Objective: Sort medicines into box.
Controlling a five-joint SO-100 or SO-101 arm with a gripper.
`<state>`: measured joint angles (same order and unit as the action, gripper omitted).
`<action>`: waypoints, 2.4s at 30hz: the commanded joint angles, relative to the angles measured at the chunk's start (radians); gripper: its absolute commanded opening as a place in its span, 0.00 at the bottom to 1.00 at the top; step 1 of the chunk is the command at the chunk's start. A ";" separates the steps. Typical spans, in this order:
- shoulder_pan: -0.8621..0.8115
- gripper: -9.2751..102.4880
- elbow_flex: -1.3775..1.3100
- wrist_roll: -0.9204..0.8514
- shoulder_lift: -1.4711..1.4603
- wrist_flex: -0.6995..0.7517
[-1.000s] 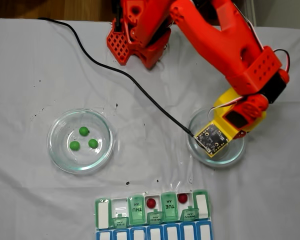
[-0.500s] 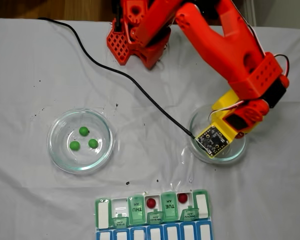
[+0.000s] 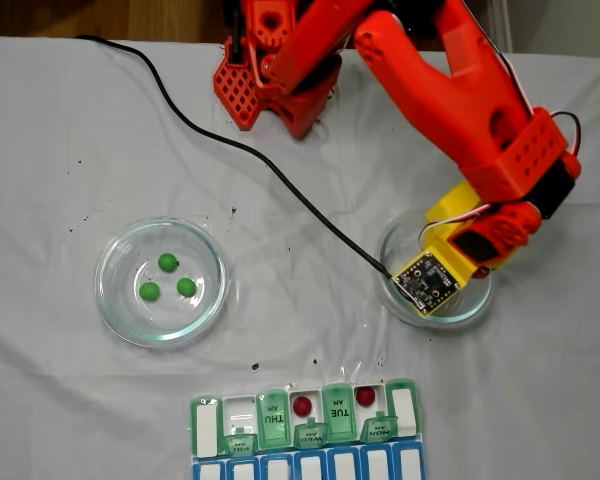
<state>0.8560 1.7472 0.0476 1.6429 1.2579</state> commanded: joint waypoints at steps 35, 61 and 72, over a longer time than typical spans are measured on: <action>-0.776 0.08 0.057 -0.627 0.646 -0.244; -1.042 0.08 0.350 -0.715 0.653 -0.612; -1.015 0.08 0.304 -0.699 0.515 -0.657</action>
<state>-0.1841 2.1721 -0.6535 2.1552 0.6228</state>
